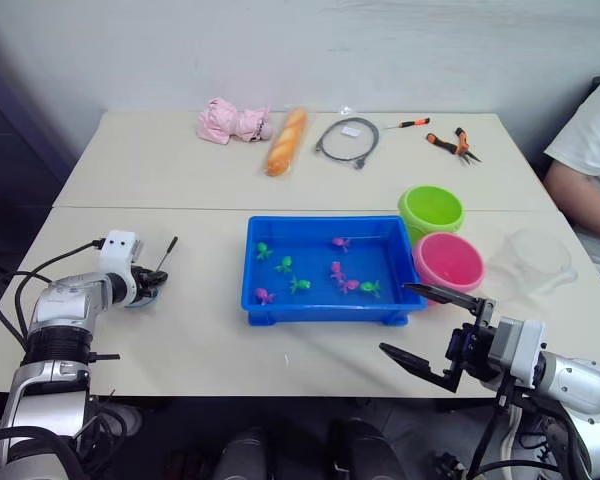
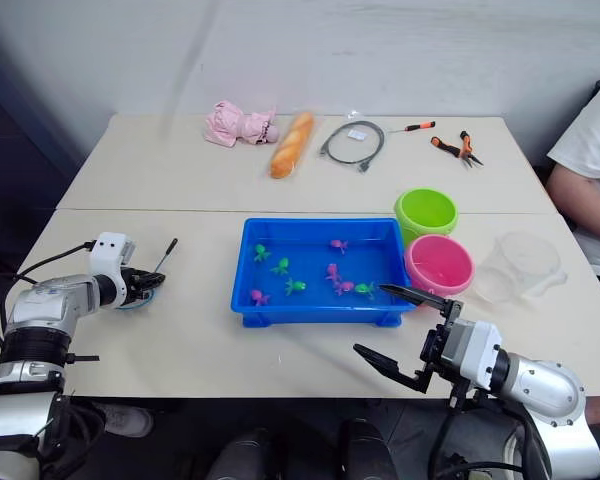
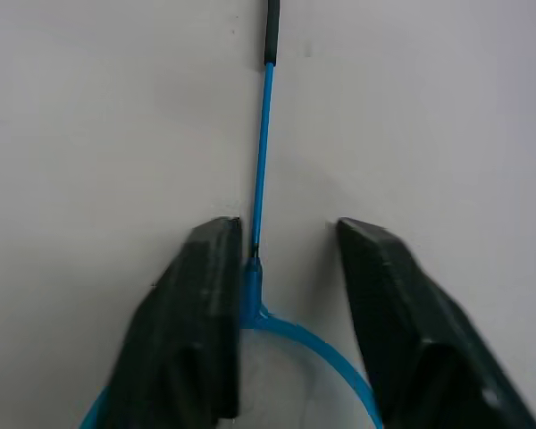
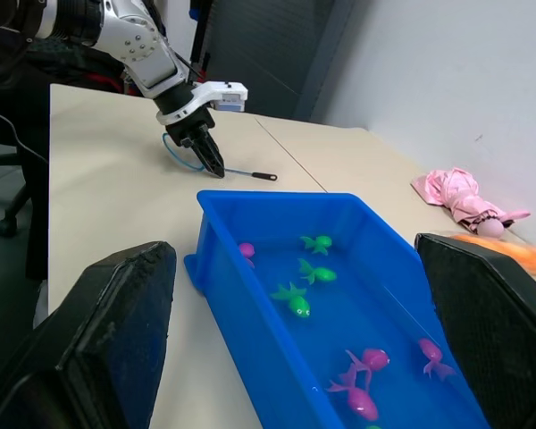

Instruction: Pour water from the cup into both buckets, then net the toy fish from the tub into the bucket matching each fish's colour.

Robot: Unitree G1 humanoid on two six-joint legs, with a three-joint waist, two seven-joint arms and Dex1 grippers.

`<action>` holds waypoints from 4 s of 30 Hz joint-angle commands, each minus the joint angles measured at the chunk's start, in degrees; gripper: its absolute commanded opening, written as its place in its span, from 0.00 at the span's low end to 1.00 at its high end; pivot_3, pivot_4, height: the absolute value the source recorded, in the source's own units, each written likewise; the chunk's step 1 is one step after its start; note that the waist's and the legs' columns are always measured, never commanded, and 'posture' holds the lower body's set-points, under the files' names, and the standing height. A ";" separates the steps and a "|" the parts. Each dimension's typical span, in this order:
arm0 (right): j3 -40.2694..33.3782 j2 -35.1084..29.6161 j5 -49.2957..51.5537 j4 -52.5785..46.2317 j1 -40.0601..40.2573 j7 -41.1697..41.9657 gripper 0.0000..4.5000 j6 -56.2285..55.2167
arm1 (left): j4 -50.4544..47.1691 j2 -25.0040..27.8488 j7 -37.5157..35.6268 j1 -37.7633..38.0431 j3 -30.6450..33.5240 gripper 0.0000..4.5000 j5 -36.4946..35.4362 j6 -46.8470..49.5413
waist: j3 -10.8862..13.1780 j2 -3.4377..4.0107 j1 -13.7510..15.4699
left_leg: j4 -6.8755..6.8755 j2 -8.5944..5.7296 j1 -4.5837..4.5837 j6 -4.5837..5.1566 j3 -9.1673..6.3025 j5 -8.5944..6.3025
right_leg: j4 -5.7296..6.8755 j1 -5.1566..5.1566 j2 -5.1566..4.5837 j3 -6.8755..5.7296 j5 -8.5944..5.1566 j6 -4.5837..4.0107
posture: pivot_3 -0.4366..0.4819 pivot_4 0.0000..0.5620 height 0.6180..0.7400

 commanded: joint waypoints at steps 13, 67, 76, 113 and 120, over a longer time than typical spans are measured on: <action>-0.85 -9.00 15.90 -11.02 -11.58 -10.53 1.00 25.82 | -34.78 8.43 -37.27 17.37 8.36 0.02 -12.71 -29.26 | 0.05 0.15 -0.14 | -0.06 0.02 -0.20 -0.04 -0.20 0.03 | -0.25 -0.08 -0.15 -0.08 -0.06 -0.12 | 0.48 0.27 0.99; 20.16 -9.29 1.71 -1.10 -35.88 0.03 0.00 42.89 | -40.29 -4.24 -46.64 -4.16 -20.68 0.15 -5.47 -27.26 | 0.15 0.13 -0.09 | 0.88 -0.04 -0.72 0.62 -0.10 -0.16 | -0.07 -0.11 -0.03 -0.11 0.09 0.16 | 0.48 0.27 0.99; 17.34 -9.96 0.04 -0.79 -33.28 3.19 0.00 36.91 | -41.08 -3.88 -44.02 -6.46 -8.86 0.99 -18.89 -17.31 | 0.16 0.12 -0.11 | 0.90 -0.04 -0.73 0.61 -0.12 -0.15 | -0.03 -0.10 -0.03 -0.11 0.10 0.17 | 0.48 0.27 0.99; 2.50 -22.81 -6.03 6.09 -26.85 -7.09 0.00 48.49 | -37.95 1.43 -32.33 19.44 6.23 0.99 -16.47 -26.07 | 0.20 0.17 -0.31 | 0.69 -0.01 -0.57 0.40 -0.10 -0.30 | -0.19 -0.12 -0.17 -0.07 0.07 0.13 | 0.48 0.27 0.99; 7.51 -24.59 -9.41 8.27 -30.55 -6.69 0.00 50.10 | -40.14 1.42 -32.47 19.63 5.48 0.99 -18.30 -21.52 | 0.20 0.18 -0.33 | 0.68 -0.01 -0.57 0.39 -0.14 -0.31 | -0.20 -0.12 -0.17 -0.07 0.07 0.13 | 0.48 0.27 0.99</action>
